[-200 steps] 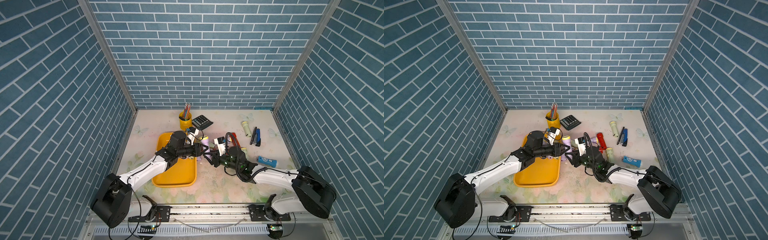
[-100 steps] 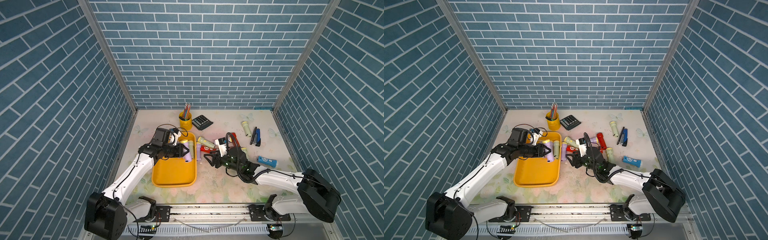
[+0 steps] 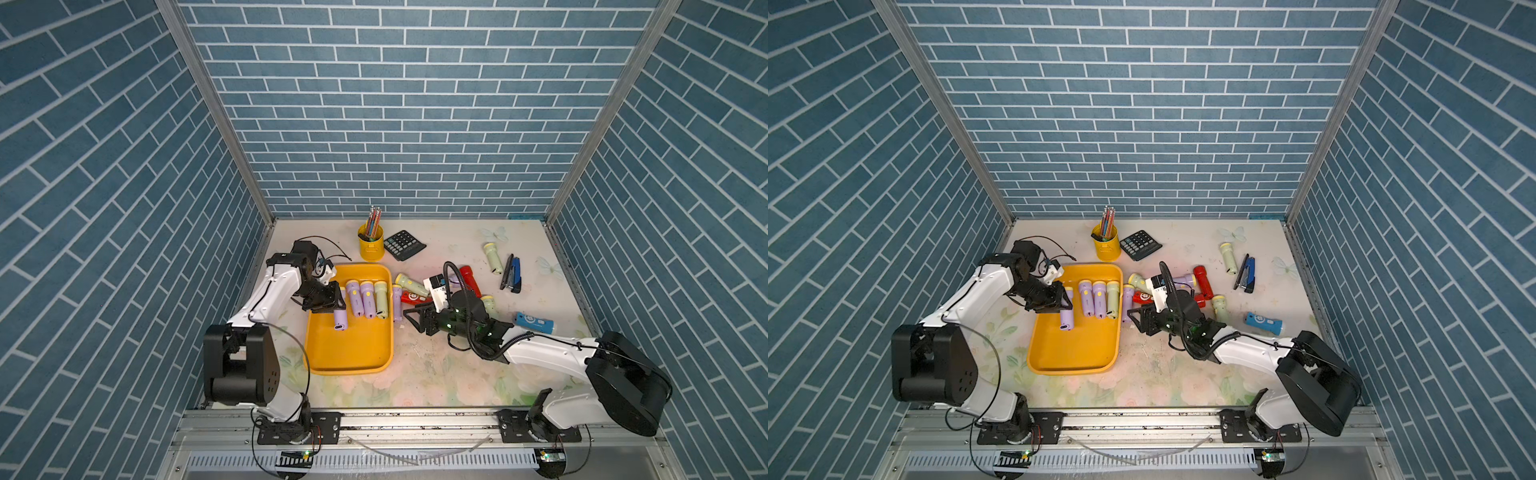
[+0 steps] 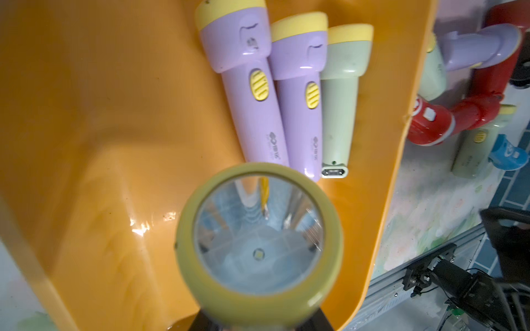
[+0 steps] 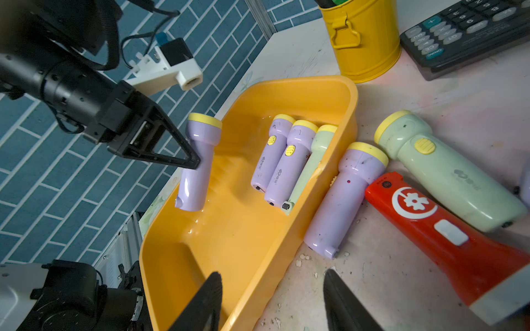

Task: Put the flashlights into the storage boxes
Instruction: Pick up the flashlight from the center of the board, then place the flashlight at the storage box.

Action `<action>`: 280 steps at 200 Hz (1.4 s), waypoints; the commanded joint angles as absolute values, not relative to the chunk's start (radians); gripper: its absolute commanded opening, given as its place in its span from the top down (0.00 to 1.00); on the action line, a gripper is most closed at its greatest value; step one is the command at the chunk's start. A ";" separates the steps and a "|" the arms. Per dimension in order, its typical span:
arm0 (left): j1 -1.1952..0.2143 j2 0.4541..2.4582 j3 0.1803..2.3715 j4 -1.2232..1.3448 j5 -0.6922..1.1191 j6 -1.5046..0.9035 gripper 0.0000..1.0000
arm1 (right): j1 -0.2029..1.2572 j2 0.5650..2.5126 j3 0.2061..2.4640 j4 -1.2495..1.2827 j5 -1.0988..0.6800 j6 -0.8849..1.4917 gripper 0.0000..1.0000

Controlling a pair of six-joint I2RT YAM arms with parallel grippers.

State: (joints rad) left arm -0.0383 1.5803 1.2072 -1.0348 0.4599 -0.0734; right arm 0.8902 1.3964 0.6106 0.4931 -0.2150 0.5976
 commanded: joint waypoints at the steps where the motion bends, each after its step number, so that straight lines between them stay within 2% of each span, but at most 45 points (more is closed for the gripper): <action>1: -0.021 1.669 1.282 -1.087 0.420 -0.034 0.65 | 0.889 1.396 0.651 0.475 -0.223 0.586 0.43; 51: -0.012 1.853 1.402 -1.075 0.437 -0.032 0.65 | 0.889 1.385 0.653 0.446 -0.209 0.571 0.43; 104: -0.011 1.932 1.451 -1.014 0.439 -0.070 0.64 | 0.887 1.373 0.646 0.435 -0.197 0.558 0.43; 149: -0.011 1.957 1.451 -0.964 0.428 -0.105 0.52 | 0.887 1.355 0.628 0.433 -0.182 0.558 0.43; 173: -0.011 1.952 1.456 -0.959 0.429 -0.109 0.50 | 0.888 1.348 0.624 0.435 -0.173 0.554 0.42; 225: -0.011 1.845 1.465 -0.967 0.417 -0.118 0.50 | 0.886 1.344 0.627 0.422 -0.175 0.554 0.42; 280: -0.029 1.575 1.368 -0.875 0.444 -0.184 0.51 | 0.886 1.349 0.659 0.335 -0.099 0.572 0.43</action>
